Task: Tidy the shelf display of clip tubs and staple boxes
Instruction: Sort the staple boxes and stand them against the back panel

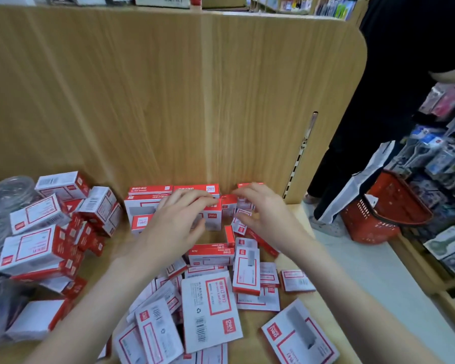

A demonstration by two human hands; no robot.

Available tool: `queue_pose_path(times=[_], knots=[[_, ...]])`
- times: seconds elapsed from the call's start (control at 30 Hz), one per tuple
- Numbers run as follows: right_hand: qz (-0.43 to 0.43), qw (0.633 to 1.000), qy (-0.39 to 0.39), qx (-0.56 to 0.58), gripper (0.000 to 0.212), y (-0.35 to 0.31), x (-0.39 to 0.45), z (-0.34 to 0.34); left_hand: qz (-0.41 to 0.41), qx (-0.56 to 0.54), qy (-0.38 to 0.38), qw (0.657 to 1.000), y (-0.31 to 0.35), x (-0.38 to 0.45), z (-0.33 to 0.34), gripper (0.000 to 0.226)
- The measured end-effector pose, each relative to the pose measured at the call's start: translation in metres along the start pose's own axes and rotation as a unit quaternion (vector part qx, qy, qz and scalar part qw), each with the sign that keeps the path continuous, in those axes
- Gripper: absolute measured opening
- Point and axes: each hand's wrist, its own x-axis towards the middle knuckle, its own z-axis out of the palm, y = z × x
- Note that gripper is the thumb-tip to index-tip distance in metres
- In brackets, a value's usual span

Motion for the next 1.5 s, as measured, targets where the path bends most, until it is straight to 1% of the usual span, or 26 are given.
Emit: queue_pose_path(times=[0.07,0.13,0.2,0.3,0.37,0.43,0.5,0.57,0.63,0.7,0.77,0.87,0.93,1.07,1.17,1.27,1.33,1.4,1.43,1.5], knots=[[-0.024,1.000,0.017,-0.005,0.034,-0.004,0.007,0.015,-0.004,-0.003,-0.001,1.000,-0.002,0.001,0.001,0.038],[-0.015,0.999,0.033,-0.028,0.026,-0.007,0.010,0.022,-0.009,-0.008,0.005,1.000,-0.003,0.002,0.001,0.036],[-0.008,0.999,0.033,-0.027,0.019,-0.007,0.011,0.022,-0.014,-0.009,0.008,1.000,-0.003,0.002,0.002,0.040],[0.013,0.996,0.066,0.054,0.010,-0.005,0.011,0.005,-0.018,-0.006,0.014,1.000,-0.003,0.001,0.003,0.044],[0.053,0.989,0.088,0.111,0.008,0.000,0.009,-0.013,-0.023,-0.002,0.026,0.999,-0.003,-0.001,0.003,0.042],[0.107,0.969,0.077,0.210,0.011,0.006,0.005,-0.030,-0.026,-0.004,0.037,0.999,-0.004,-0.001,0.003,0.040],[0.151,0.934,0.072,0.315,0.013,0.013,-0.001,-0.041,-0.021,-0.005,0.035,0.999,-0.004,-0.001,0.003,0.036],[0.181,0.917,0.098,0.342,0.017,0.021,-0.007,-0.047,-0.016,-0.004,0.031,0.999,-0.003,0.000,0.001,0.035],[0.193,0.918,0.132,0.319,0.020,0.029,-0.011,-0.049,-0.017,-0.006,0.034,0.999,-0.001,0.001,-0.001,0.036],[0.201,0.931,0.144,0.269,0.020,0.037,-0.017,-0.050,-0.018,-0.009,0.042,0.999,0.003,0.003,-0.004,0.037],[0.218,0.941,0.129,0.225,0.017,0.045,-0.023,-0.047,-0.012,-0.010,0.048,0.999,0.008,0.006,-0.005,0.036],[0.232,0.943,0.092,0.221,0.020,0.052,-0.033,-0.037,-0.004,-0.004,0.042,0.999,0.014,0.015,-0.004,0.035],[0.229,0.950,0.065,0.203,0.021,0.053,-0.040,-0.029,-0.013,-0.003,0.035,0.999,0.016,0.020,-0.001,0.036],[0.212,0.969,0.039,0.119,0.020,0.056,-0.046,-0.023,-0.030,-0.015,0.020,0.999,0.015,0.020,0.005,0.039],[0.190,0.979,0.043,0.066,0.020,0.056,-0.039,-0.018,-0.038,-0.025,0.013,0.999,0.014,0.018,0.007,0.039],[0.167,0.985,0.046,0.004,0.025,0.050,-0.031,-0.014,-0.041,-0.034,0.008,0.999,0.014,0.018,0.006,0.039],[0.111,0.992,0.048,-0.025,0.024,0.042,-0.025,-0.015,-0.041,-0.040,0.005,0.998,0.013,0.018,0.005,0.040],[0.040,0.999,0.012,-0.030,0.025,0.034,-0.017,-0.014,-0.039,-0.042,0.003,0.998,0.011,0.018,0.003,0.040],[0.026,0.999,-0.012,-0.037,0.028,0.031,-0.013,-0.013,-0.038,-0.042,0.001,0.998,0.011,0.018,0.003,0.040],[0.024,0.996,-0.042,-0.073,0.033,0.028,-0.006,-0.010,-0.040,-0.042,-0.003,0.998,0.010,0.017,0.002,0.041]])
